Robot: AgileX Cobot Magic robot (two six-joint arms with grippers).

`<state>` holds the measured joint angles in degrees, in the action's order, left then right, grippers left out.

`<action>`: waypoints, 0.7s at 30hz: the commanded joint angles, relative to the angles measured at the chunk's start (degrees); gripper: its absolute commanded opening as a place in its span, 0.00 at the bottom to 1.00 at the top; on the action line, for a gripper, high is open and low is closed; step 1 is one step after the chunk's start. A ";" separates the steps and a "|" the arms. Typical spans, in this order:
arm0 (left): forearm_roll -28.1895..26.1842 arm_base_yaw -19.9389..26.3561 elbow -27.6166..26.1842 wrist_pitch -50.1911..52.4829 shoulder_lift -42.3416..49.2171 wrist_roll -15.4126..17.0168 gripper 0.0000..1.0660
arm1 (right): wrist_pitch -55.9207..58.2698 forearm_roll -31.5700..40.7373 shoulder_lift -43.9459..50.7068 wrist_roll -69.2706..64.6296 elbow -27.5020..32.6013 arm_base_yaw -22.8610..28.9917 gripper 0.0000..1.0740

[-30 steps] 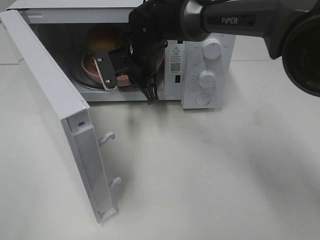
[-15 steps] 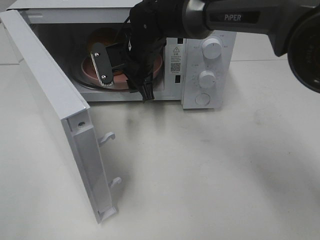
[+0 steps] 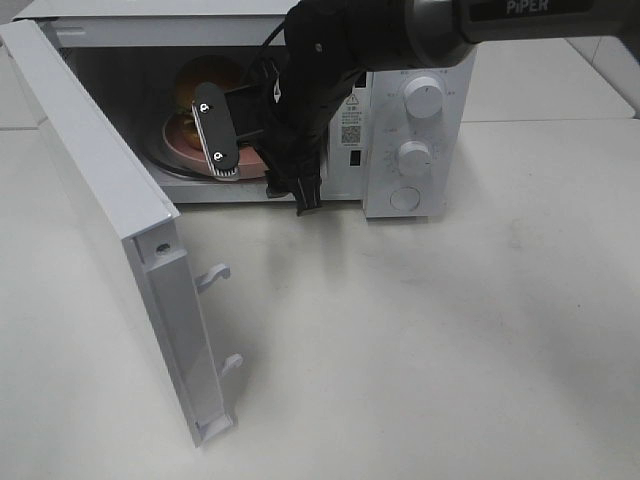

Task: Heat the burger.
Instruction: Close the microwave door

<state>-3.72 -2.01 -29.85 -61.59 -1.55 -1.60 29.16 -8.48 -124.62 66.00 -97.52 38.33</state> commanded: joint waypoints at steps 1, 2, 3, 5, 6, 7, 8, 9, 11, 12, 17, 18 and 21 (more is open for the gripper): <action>-0.46 0.00 0.11 0.11 0.23 0.06 0.83 | -1.32 0.29 2.12 0.11 2.92 -0.11 0.64; -0.46 0.00 0.11 0.11 0.23 0.06 0.83 | -2.64 0.29 3.27 0.11 4.98 -0.11 0.66; -0.46 0.00 0.11 0.11 0.23 0.06 0.83 | -3.04 0.29 3.67 0.11 5.79 -0.11 0.68; -0.46 0.00 0.11 0.11 0.23 0.06 0.83 | -3.04 0.23 4.93 0.11 7.51 -0.29 0.70; -0.46 0.00 0.11 0.11 0.23 0.06 0.83 | -3.04 0.23 4.93 0.11 7.51 -0.29 0.70; -0.46 0.00 0.11 0.11 0.23 0.06 0.83 | -2.98 0.23 6.36 -0.11 9.40 -0.29 0.71; -0.46 0.00 0.11 0.11 0.23 0.06 0.83 | -2.98 0.23 6.99 -0.17 10.03 -0.34 0.71; -0.46 0.00 0.11 0.11 0.23 0.06 0.83 | -2.98 0.23 6.99 -0.17 10.03 -0.34 0.71; -0.46 0.00 0.11 0.11 0.23 0.06 0.83 | -3.15 0.17 8.65 -0.46 11.75 -0.34 0.71; -0.46 0.00 0.11 0.11 0.23 0.06 0.83 | -3.50 0.11 10.03 -1.43 13.12 -0.34 0.71; -0.46 0.00 0.11 0.11 0.23 0.06 0.83 | -3.84 0.11 13.06 -3.72 16.39 -0.34 0.71; -0.46 0.00 0.11 0.11 0.23 0.06 0.83 | -3.84 0.00 14.55 -5.50 18.05 -0.34 0.71; -0.46 0.00 0.11 0.11 0.23 0.06 0.83 | -3.84 0.00 16.90 -8.19 20.68 -0.34 0.71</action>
<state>-3.72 -2.01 -29.85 -61.59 -1.55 -1.60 25.38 -8.48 -110.18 60.73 -79.01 38.10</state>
